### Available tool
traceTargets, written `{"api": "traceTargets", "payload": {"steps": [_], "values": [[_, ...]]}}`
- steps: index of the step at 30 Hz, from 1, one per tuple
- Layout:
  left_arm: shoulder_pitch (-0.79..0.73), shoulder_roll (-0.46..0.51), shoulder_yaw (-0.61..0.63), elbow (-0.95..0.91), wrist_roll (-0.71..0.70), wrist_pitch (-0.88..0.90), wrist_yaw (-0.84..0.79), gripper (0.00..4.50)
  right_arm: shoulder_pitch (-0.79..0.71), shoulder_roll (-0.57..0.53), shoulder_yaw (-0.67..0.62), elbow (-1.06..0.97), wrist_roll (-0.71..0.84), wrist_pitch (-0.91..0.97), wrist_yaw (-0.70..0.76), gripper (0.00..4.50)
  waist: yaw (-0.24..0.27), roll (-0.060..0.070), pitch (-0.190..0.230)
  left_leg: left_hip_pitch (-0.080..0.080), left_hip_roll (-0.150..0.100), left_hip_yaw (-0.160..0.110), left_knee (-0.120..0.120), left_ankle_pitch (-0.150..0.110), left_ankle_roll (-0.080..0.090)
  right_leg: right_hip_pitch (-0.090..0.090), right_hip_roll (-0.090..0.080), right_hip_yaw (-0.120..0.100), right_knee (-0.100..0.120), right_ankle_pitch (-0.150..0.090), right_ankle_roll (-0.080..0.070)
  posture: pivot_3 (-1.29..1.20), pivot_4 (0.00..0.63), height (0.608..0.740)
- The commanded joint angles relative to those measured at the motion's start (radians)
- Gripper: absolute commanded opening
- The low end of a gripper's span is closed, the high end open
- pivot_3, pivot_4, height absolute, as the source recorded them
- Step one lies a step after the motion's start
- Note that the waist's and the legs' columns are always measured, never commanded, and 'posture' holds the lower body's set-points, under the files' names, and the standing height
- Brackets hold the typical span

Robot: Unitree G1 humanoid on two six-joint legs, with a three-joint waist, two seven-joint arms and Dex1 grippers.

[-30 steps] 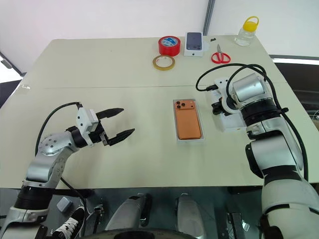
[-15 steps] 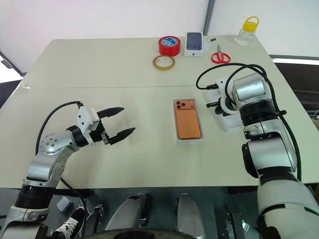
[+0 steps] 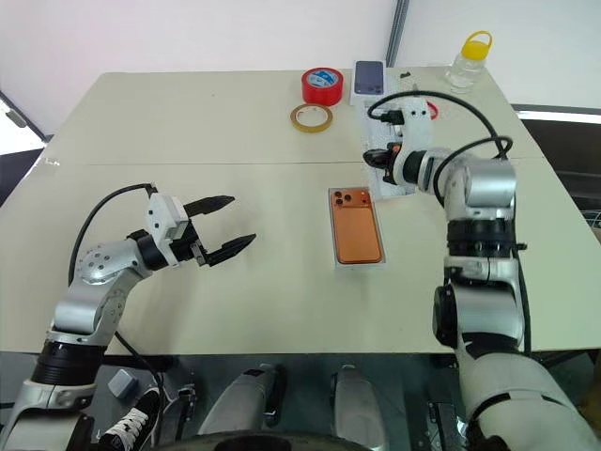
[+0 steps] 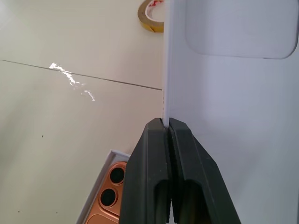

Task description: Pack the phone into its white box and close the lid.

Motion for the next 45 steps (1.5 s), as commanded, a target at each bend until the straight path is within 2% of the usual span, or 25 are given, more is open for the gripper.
{"api": "traceTargets", "payload": {"steps": [1,4,11,13,19,22,25,29,30,37,45], "values": [[-0.022,-0.003,0.006,-0.020,-0.008,0.005,0.003,4.50,0.021,0.090,-0.111,-0.221,0.175,0.044,-0.005,0.03,-0.007,0.000,0.000,0.000,0.000,0.000,0.000,0.000,0.000,-0.001,0.000,0.001,0.001,0.000,0.000,0.00,0.150,0.740],[-0.031,-0.011,0.009,-0.027,-0.014,0.021,0.014,4.50,0.035,0.210,-0.250,-0.320,0.365,0.199,-0.062,0.03,-0.007,0.000,0.000,0.000,0.001,0.000,-0.001,0.001,-0.001,-0.002,0.001,0.001,0.003,0.000,0.000,0.00,0.150,0.740],[-0.041,-0.036,0.020,-0.060,-0.050,0.091,0.049,4.50,0.142,0.386,-0.356,-0.481,0.663,0.517,-0.157,0.03,-0.002,0.000,0.000,0.000,0.001,0.000,-0.002,0.001,-0.001,-0.002,0.000,0.001,0.001,0.000,0.000,0.00,0.150,0.740],[-0.043,-0.036,0.022,-0.061,-0.056,0.113,0.055,4.50,0.188,0.383,-0.310,-0.536,0.671,0.525,-0.169,0.03,-0.003,0.001,0.000,0.000,0.001,0.000,-0.002,0.001,-0.001,-0.002,0.000,0.001,0.002,0.000,0.000,0.00,0.150,0.740],[-0.045,-0.063,0.013,-0.081,-0.094,0.182,0.077,4.50,0.252,0.381,-0.310,-0.516,0.744,0.587,-0.218,0.03,-0.006,0.001,0.000,0.000,0.001,0.000,-0.003,0.001,-0.001,-0.003,0.001,0.001,0.002,0.000,0.000,0.00,0.150,0.740],[-0.035,-0.094,-0.007,-0.090,-0.097,0.201,0.091,3.74,0.253,0.376,-0.314,-0.424,0.735,0.588,-0.291,0.00,-0.006,0.001,0.000,0.000,0.001,0.000,-0.003,0.001,-0.001,-0.003,0.000,0.001,0.002,0.000,0.000,0.00,0.150,0.740],[-0.037,-0.130,-0.045,-0.081,-0.036,0.166,0.124,2.26,0.239,0.364,-0.292,-0.357,0.792,0.588,-0.332,0.00,-0.005,0.001,-0.001,0.000,0.001,0.000,-0.002,0.001,-0.001,-0.003,0.000,0.001,0.002,0.000,0.000,0.00,0.150,0.740],[-0.066,-0.204,-0.086,-0.036,-0.001,0.149,0.168,0.23,0.161,0.376,-0.337,-0.287,0.755,0.588,-0.384,0.00,-0.005,0.001,-0.001,0.000,0.001,0.001,-0.002,0.001,-0.001,-0.003,0.001,0.001,0.002,0.000,0.000,0.00,0.150,0.740],[-0.077,-0.221,-0.105,-0.021,0.021,0.143,0.182,0.06,0.152,0.367,-0.332,-0.276,0.750,0.584,-0.386,0.00,-0.005,0.001,-0.001,0.000,0.001,0.001,-0.002,0.001,-0.001,-0.003,0.001,0.001,0.003,0.000,0.000,0.00,0.150,0.740],[-0.131,-0.298,-0.147,0.064,0.074,0.133,0.223,0.06,0.137,0.329,-0.328,-0.162,0.753,0.588,-0.415,0.00,-0.004,0.001,-0.001,0.000,0.000,0.001,-0.002,0.001,-0.001,-0.002,0.000,0.001,0.002,0.000,0.000,0.00,0.150,0.740],[-0.164,-0.311,-0.140,0.098,0.087,0.132,0.221,0.06,0.085,0.293,-0.395,-0.001,0.738,0.586,-0.460,0.00,-0.004,0.001,-0.001,0.000,0.000,0.001,-0.001,0.001,-0.001,-0.002,0.000,0.001,0.002,0.000,0.000,0.00,0.150,0.740]]}}
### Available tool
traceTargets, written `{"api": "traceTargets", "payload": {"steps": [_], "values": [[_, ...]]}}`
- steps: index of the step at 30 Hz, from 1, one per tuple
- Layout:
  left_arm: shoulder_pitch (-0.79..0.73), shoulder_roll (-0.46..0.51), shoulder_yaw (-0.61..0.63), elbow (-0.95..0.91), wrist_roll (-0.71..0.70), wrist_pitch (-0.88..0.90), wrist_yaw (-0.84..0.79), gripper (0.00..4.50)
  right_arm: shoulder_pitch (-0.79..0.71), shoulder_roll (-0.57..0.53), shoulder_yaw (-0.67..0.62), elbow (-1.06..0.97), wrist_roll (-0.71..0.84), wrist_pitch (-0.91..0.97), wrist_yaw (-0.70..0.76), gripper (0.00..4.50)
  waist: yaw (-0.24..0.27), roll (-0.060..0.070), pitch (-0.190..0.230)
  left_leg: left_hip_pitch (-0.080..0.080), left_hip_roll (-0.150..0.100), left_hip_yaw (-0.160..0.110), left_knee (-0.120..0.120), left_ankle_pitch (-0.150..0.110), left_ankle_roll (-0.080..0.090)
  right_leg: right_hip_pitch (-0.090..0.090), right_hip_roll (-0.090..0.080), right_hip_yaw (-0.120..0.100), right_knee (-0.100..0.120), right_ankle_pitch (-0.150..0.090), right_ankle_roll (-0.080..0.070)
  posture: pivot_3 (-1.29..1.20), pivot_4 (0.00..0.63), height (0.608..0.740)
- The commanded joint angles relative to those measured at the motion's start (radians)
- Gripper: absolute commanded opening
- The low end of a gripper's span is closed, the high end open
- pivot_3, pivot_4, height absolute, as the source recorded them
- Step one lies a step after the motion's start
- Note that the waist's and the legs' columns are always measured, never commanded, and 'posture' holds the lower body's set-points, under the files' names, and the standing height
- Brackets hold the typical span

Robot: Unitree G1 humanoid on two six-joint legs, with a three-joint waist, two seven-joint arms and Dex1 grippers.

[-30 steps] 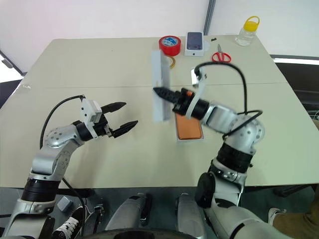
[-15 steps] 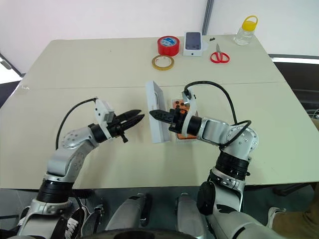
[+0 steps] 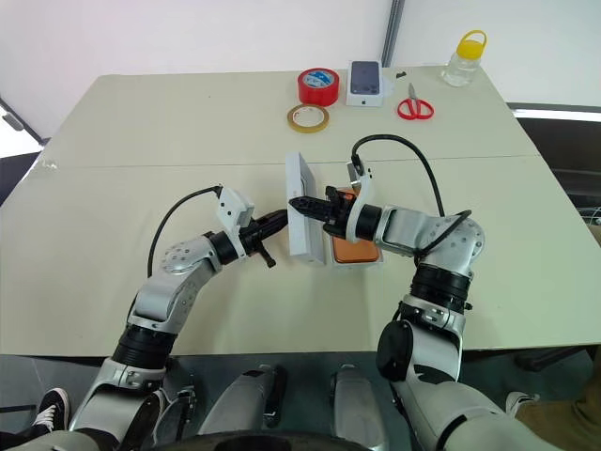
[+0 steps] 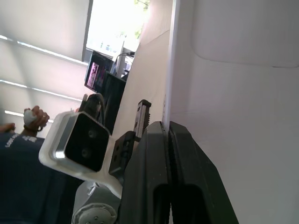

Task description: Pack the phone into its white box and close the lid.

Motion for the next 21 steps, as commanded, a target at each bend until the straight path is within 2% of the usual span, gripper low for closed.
{"api": "traceTargets", "payload": {"steps": [1,4,7,8,11,15,19,21], "values": [[-0.034,-0.006,0.007,-0.005,0.001,-0.019,-0.001,0.06,-0.019,-0.012,-0.033,0.056,-0.028,0.014,-0.026,0.00,0.000,0.000,0.000,0.000,0.000,0.000,0.000,0.000,0.000,0.000,0.000,0.000,0.000,0.000,0.000,0.00,0.150,0.740],[-0.040,-0.018,0.002,0.004,-0.004,-0.011,0.001,0.00,-0.030,-0.021,-0.039,0.075,-0.041,0.005,-0.026,0.80,0.000,0.000,0.000,0.000,0.000,0.000,0.000,0.000,0.000,0.000,0.000,0.000,0.000,0.000,0.000,0.00,0.150,0.740],[-0.047,-0.032,-0.011,0.023,0.011,-0.022,0.004,0.00,-0.032,-0.049,-0.029,0.070,-0.064,-0.037,-0.006,2.30,-0.001,0.000,0.000,0.000,0.000,0.000,0.000,0.000,0.000,0.000,0.000,0.000,0.000,0.000,0.000,0.00,0.150,0.740],[-0.048,-0.038,-0.014,0.028,0.014,-0.024,0.004,0.00,-0.021,-0.081,0.013,0.042,-0.089,-0.072,0.026,2.78,0.000,0.000,0.000,0.000,0.000,0.000,0.000,0.000,0.000,0.000,0.000,0.000,0.000,0.000,0.000,0.00,0.150,0.740],[-0.052,-0.050,-0.024,0.042,0.025,-0.029,0.000,0.00,0.028,-0.192,0.146,-0.065,-0.155,-0.182,0.142,2.78,0.000,0.000,0.000,0.000,0.000,0.000,0.000,0.000,0.000,0.000,0.000,0.000,0.000,0.000,0.000,0.00,0.150,0.740],[-0.083,-0.081,-0.035,0.090,0.038,-0.049,0.005,0.00,0.082,-0.344,0.164,-0.116,-0.191,-0.321,0.289,2.78,0.006,0.000,0.000,0.000,-0.001,0.000,0.002,-0.001,0.002,0.002,0.000,-0.002,-0.002,0.000,0.001,0.00,0.150,0.740],[-0.108,-0.133,-0.060,0.146,0.054,-0.076,0.007,0.00,0.151,-0.472,0.243,-0.144,-0.322,-0.514,0.390,2.78,0.003,-0.001,0.000,0.000,0.000,0.000,0.003,-0.002,0.003,0.003,0.000,-0.002,-0.003,0.000,0.001,0.00,0.150,0.740],[-0.114,-0.149,-0.064,0.160,0.060,-0.084,0.007,0.00,0.176,-0.504,0.286,-0.141,-0.393,-0.614,0.420,2.27,0.001,-0.001,0.000,0.000,0.000,0.001,0.003,-0.002,0.003,0.003,0.000,-0.002,-0.003,0.000,0.001,0.00,0.150,0.740]]}}
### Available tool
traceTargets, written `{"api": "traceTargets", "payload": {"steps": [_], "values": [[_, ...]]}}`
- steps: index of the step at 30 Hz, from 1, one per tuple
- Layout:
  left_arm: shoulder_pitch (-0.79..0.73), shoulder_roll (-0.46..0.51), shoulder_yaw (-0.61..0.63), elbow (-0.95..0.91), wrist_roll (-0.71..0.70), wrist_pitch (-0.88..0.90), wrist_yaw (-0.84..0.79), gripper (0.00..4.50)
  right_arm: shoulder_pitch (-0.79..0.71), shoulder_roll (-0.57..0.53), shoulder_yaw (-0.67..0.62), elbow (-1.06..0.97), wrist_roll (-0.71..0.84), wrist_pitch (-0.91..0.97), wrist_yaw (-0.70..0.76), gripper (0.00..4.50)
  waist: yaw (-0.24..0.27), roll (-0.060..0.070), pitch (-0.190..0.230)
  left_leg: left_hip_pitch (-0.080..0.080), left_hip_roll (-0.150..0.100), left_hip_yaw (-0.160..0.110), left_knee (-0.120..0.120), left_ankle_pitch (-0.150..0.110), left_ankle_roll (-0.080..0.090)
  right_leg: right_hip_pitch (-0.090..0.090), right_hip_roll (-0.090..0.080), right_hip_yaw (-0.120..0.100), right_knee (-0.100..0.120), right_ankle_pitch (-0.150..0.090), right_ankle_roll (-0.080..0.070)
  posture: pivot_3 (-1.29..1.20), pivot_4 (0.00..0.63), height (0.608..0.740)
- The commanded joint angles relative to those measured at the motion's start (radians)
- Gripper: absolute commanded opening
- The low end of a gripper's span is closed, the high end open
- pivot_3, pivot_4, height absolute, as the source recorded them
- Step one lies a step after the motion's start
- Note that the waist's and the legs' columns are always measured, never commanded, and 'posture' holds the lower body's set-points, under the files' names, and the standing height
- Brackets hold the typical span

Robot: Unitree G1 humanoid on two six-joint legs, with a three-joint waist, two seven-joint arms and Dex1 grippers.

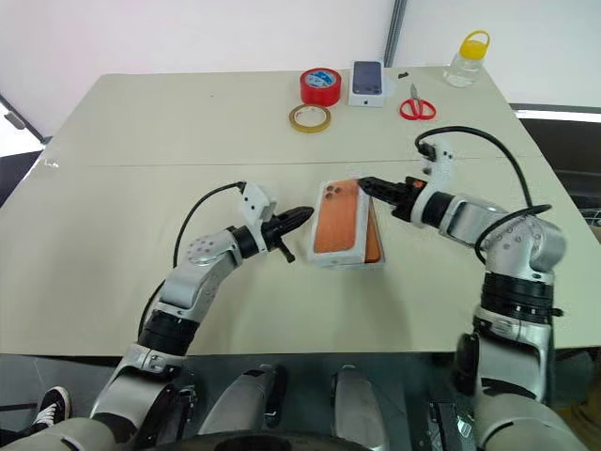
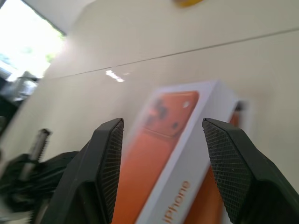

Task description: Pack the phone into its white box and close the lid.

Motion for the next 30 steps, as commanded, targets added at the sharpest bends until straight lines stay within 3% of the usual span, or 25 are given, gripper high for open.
{"api": "traceTargets", "payload": {"steps": [1,4,5,10,17,23,30], "values": [[-0.016,-0.019,-0.011,0.003,0.010,-0.040,0.003,0.00,0.022,-0.040,0.062,-0.037,-0.106,-0.167,0.061,1.90,-0.004,0.000,0.000,0.000,0.000,0.000,0.000,0.000,0.000,0.000,0.000,0.000,0.000,0.000,0.000,0.00,0.150,0.740],[-0.017,-0.015,0.000,-0.004,0.004,-0.034,-0.001,0.00,0.074,-0.083,0.177,-0.060,-0.264,-0.352,0.099,0.34,-0.005,0.000,0.000,0.000,0.001,0.000,0.000,0.000,0.000,0.000,0.001,0.000,0.001,0.000,0.000,0.00,0.150,0.740],[-0.017,-0.010,0.007,-0.010,-0.002,-0.027,-0.002,0.00,0.088,-0.092,0.209,-0.067,-0.308,-0.407,0.111,0.04,-0.004,0.000,0.000,0.000,0.001,0.000,0.000,0.000,0.000,0.000,0.001,0.000,0.001,0.000,0.000,0.00,0.150,0.740],[-0.023,0.043,0.062,-0.030,-0.009,-0.014,0.020,0.00,0.137,-0.106,0.319,-0.054,-0.493,-0.638,0.128,0.04,-0.001,0.000,0.000,0.000,0.001,0.000,0.000,0.000,-0.001,0.000,0.001,0.000,0.001,0.000,0.000,0.00,0.150,0.740],[-0.100,0.077,0.122,0.105,0.042,-0.012,0.128,0.00,0.142,-0.084,0.376,-0.017,-0.632,-0.744,0.099,0.04,0.006,-0.001,0.001,0.000,0.000,0.000,0.001,0.002,-0.003,0.000,0.000,0.000,0.000,0.000,0.000,0.00,0.150,0.740],[-0.155,0.048,0.083,0.286,0.084,0.005,0.122,0.00,0.153,-0.070,0.409,-0.016,-0.687,-0.774,0.121,0.04,0.005,-0.001,0.001,0.000,0.000,-0.001,0.001,0.003,-0.005,0.001,0.000,0.000,0.000,0.000,0.000,0.00,0.150,0.740],[-0.209,-0.008,0.059,0.373,0.074,0.034,0.056,0.00,0.160,-0.065,0.412,-0.027,-0.722,-0.773,0.138,0.04,0.005,-0.002,0.001,0.000,-0.001,-0.001,0.001,0.003,-0.006,0.001,0.000,-0.001,0.000,0.000,0.000,0.00,0.150,0.740]]}}
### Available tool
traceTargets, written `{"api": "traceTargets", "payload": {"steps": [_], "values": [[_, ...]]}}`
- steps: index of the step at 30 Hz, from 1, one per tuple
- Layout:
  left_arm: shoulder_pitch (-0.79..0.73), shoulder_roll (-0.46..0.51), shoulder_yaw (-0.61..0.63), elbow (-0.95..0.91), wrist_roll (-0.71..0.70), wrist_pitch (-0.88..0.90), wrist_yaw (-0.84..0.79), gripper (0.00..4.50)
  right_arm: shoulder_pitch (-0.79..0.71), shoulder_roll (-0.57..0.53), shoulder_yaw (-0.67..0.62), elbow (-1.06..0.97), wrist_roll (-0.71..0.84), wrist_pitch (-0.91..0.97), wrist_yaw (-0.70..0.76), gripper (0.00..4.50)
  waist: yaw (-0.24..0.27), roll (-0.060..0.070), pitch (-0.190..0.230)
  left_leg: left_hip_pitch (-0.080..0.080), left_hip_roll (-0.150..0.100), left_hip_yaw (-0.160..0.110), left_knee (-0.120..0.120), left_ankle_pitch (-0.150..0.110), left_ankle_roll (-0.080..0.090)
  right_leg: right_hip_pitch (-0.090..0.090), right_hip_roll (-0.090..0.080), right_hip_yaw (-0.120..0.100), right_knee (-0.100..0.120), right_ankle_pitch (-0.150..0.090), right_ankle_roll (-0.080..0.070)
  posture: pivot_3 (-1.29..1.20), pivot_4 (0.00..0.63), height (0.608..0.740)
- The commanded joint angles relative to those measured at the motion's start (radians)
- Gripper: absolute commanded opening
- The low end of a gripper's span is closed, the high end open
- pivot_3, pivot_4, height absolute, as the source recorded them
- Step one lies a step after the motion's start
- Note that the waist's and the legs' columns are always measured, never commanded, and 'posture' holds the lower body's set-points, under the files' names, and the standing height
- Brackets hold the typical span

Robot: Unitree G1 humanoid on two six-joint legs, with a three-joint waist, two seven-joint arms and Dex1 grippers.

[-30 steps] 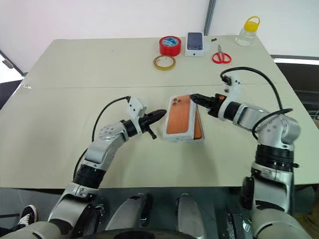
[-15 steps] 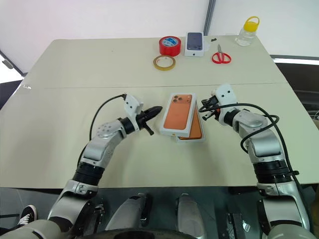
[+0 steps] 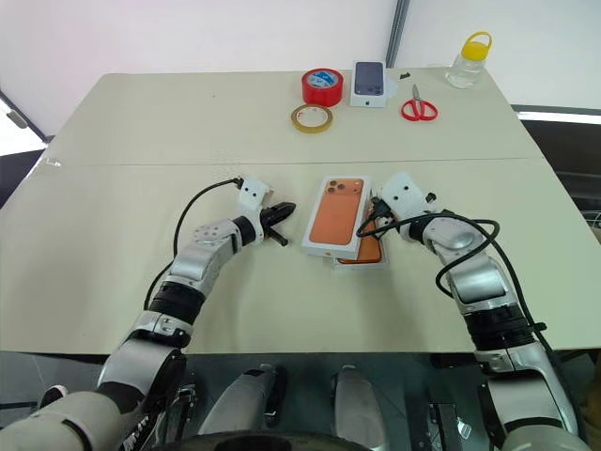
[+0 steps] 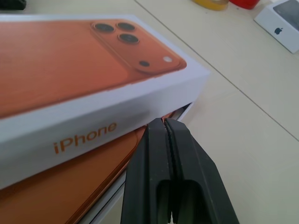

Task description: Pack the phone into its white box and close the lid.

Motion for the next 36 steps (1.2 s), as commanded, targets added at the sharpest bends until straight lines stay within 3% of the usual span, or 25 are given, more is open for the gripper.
{"api": "traceTargets", "payload": {"steps": [1,9,24,36], "values": [[-0.030,-0.031,-0.017,0.016,-0.019,0.029,-0.055,0.00,-0.001,-0.001,-0.020,-0.041,-0.009,-0.016,0.008,0.04,0.000,0.000,0.000,0.000,0.000,0.000,0.000,0.000,0.000,0.000,0.000,0.000,0.000,0.000,0.000,0.00,0.150,0.740],[-0.033,-0.059,-0.064,0.004,0.006,0.029,-0.120,0.00,0.003,0.000,-0.028,-0.061,-0.011,-0.011,0.016,0.04,0.000,0.000,0.000,0.000,0.000,0.000,0.000,0.000,0.000,0.000,0.000,0.000,0.000,0.000,0.000,0.00,0.150,0.740],[0.044,-0.070,-0.121,-0.216,-0.003,0.124,-0.140,0.00,0.078,-0.027,-0.062,-0.104,-0.026,-0.009,0.047,0.04,-0.001,0.000,0.000,0.000,0.000,0.000,0.000,0.000,0.000,0.000,0.000,0.000,0.000,0.000,0.000,0.00,0.150,0.740],[0.072,-0.072,-0.128,-0.286,-0.010,0.161,-0.137,0.00,0.044,-0.018,-0.075,-0.105,-0.019,0.030,0.060,0.04,-0.001,0.000,0.000,0.000,0.000,0.000,0.000,0.000,0.000,0.000,0.000,0.000,0.000,0.000,0.000,0.00,0.150,0.740]]}}
